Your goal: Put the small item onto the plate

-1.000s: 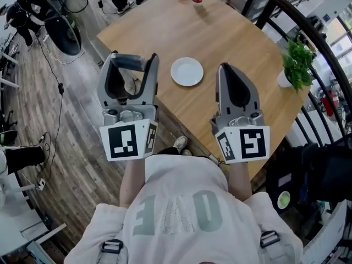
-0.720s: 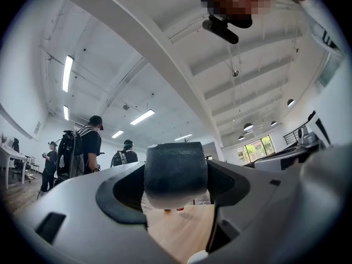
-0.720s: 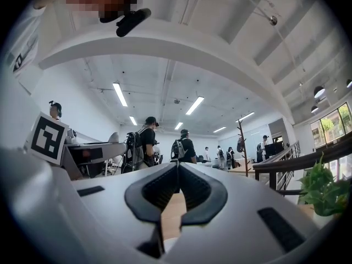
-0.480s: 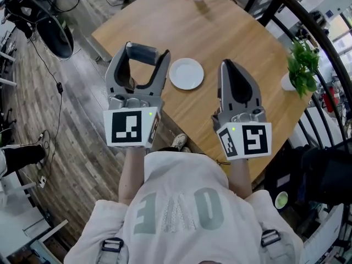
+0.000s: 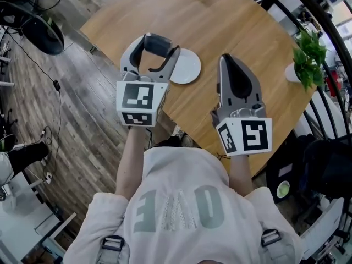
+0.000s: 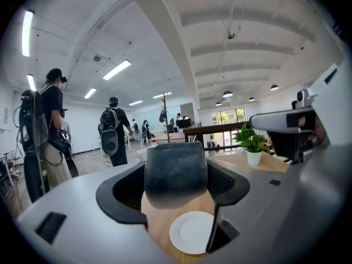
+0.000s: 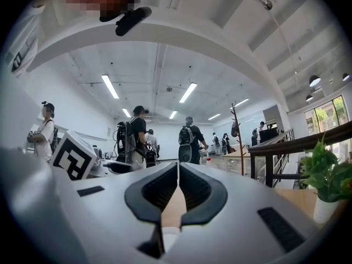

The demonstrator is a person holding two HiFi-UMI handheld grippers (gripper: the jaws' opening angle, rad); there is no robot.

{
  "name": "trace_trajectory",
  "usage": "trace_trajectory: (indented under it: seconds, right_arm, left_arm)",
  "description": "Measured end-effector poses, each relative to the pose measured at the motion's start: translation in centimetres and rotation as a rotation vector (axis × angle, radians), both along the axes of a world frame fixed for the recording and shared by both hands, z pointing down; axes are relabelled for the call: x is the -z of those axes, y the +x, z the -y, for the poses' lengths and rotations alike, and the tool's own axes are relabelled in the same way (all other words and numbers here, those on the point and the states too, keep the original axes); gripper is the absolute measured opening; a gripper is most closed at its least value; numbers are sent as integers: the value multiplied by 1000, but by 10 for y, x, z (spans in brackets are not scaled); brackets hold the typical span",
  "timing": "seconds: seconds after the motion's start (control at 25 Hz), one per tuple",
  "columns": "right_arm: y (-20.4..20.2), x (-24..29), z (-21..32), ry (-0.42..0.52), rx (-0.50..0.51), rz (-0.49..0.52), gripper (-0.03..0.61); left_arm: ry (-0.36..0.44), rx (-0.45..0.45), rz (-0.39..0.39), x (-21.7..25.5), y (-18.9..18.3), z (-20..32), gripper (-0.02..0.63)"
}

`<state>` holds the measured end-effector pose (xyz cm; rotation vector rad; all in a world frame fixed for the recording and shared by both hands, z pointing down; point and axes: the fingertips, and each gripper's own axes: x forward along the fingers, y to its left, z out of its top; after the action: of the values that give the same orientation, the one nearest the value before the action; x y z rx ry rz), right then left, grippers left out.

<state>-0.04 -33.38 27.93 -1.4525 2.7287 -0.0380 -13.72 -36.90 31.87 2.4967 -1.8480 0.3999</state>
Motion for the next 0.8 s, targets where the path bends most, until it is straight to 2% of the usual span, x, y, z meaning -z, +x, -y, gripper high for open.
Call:
trace_trajectory:
  seconds: [0.32, 0.56, 0.8]
  right_arm:
    - [26, -28, 18, -84, -75, -4, 23]
    - [39, -43, 22, -135, -121, -21, 23]
    - [45, -56, 29, -173, -133, -47, 23]
  left_arm:
    - [-292, -125, 110, -118, 30, 40, 324]
    - [-464, -201, 213, -185, 43, 46, 324]
    - [-621, -227, 226, -236, 46, 46, 324]
